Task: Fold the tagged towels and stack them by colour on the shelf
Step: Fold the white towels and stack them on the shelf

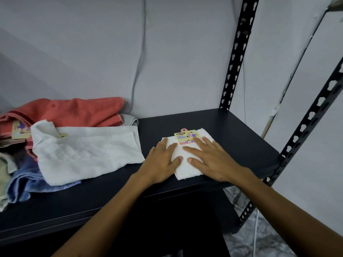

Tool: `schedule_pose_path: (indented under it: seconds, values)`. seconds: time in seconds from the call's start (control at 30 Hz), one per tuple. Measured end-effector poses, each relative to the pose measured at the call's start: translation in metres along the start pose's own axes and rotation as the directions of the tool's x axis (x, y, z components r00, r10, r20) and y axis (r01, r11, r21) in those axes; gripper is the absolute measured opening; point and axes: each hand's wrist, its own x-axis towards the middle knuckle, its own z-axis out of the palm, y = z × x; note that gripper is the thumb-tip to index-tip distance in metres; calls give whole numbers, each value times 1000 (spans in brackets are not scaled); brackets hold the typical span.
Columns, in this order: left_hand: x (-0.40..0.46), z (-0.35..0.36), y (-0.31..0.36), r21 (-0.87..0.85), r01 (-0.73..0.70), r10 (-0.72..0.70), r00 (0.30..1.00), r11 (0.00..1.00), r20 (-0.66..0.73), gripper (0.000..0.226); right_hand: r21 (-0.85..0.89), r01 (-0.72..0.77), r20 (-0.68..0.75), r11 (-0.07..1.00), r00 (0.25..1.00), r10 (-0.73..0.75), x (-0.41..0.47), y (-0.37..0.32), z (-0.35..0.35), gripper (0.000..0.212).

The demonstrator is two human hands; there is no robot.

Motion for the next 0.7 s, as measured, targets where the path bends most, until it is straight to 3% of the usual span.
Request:
schedule_pose_path:
  seconds: [0.43,0.7]
  values:
    - [104,-4,1,144,208,-216,975,968,45,83,-23,-110,-62,994,992,109,66,120,-15,49]
    - [108,5,-6,181,220,-226,974,959,17,85,11,-177,-112,984,978,177,95,164,-25,47]
